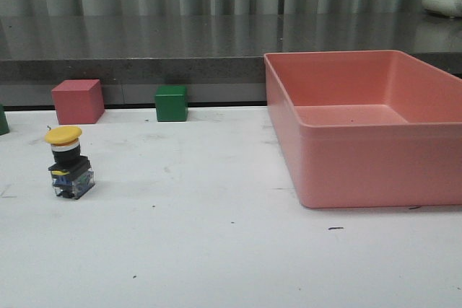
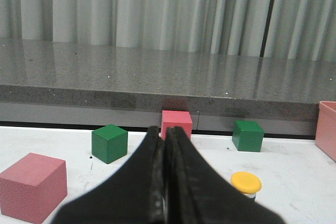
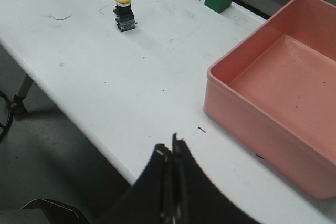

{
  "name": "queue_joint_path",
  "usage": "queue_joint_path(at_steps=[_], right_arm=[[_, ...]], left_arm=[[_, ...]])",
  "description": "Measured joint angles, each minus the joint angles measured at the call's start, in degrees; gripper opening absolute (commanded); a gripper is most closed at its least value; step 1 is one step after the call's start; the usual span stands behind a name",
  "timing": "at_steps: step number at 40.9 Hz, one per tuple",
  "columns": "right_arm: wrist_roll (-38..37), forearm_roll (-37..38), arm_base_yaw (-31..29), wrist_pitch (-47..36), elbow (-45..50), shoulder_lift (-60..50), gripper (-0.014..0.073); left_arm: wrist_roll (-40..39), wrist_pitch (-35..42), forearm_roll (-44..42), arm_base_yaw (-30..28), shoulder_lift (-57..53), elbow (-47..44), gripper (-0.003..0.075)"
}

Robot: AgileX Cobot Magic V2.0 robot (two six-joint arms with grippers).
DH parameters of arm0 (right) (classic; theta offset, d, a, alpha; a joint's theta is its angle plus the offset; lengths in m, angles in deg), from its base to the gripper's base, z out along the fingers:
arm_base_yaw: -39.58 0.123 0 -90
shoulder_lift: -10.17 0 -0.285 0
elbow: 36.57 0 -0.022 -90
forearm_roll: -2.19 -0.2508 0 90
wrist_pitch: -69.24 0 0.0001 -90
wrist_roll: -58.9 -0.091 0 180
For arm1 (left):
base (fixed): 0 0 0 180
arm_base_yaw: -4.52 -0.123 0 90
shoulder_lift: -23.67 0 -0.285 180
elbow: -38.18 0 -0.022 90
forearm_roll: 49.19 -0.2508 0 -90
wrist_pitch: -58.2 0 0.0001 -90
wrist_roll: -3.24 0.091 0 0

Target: Place and stand button with both arms

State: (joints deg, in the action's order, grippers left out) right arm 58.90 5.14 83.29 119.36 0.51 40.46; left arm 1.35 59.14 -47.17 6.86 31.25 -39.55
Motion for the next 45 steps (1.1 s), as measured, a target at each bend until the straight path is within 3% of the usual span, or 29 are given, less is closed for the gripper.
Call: queue_joint_path(at_steps=[9, 22, 26, 36, 45], right_arm=[[0.0, 0.0, -3.4, -3.6, 4.5, -2.5, -0.0118], [0.0, -3.3, -23.6, -34.8, 28.6, -16.2, -0.0118], [0.0, -3.5, -28.0, -40.8, 33.9, -19.0, -0.0118], [0.0, -3.6, -36.9, -45.1, 40.7, -23.0, -0.0118], [0.0, -3.6, -40.9, -45.2, 41.7, -23.1, -0.0118]], left_arm=[[0.0, 0.0, 0.0, 0.0, 0.0, 0.0, -0.0020], [0.0, 0.0, 0.0, 0.0, 0.0, 0.0, -0.0020], [0.0, 0.0, 0.0, 0.0, 0.0, 0.0, -0.0020], [0.0, 0.0, 0.0, 0.0, 0.0, 0.0, -0.0020], [0.0, 0.0, 0.0, 0.0, 0.0, 0.0, -0.0020]])
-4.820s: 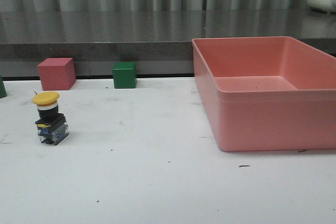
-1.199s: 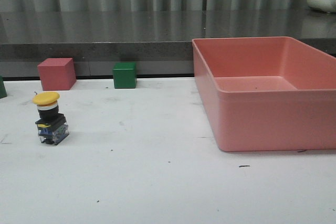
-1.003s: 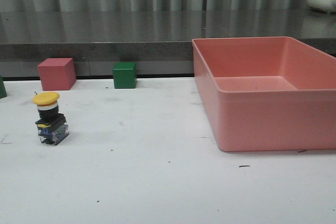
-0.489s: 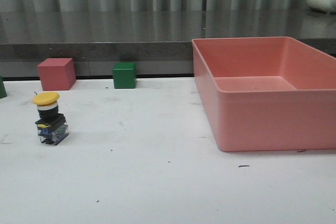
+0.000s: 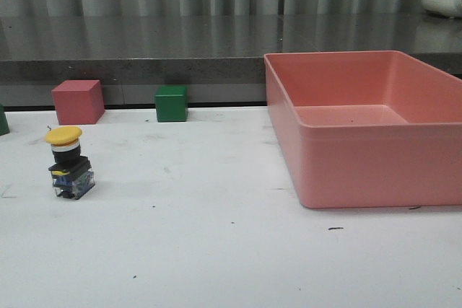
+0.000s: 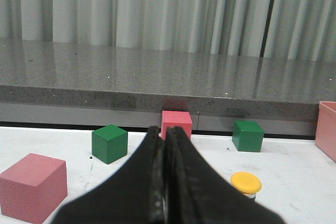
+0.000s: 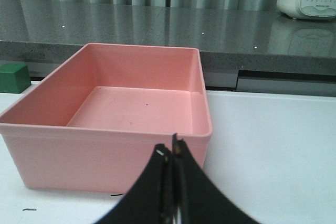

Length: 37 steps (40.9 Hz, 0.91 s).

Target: Place and stand button with both arms

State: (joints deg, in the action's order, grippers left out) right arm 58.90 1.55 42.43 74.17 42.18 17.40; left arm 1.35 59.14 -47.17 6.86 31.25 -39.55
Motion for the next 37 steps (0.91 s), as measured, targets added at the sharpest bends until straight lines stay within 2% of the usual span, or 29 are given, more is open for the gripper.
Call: queue_joint_path(at_steps=[37], right_arm=[[0.0, -4.1, -0.5, -2.1, 0.0, 0.0, -0.0118]], left_arm=[[0.0, 0.0, 0.0, 0.0, 0.0, 0.0, -0.0020]])
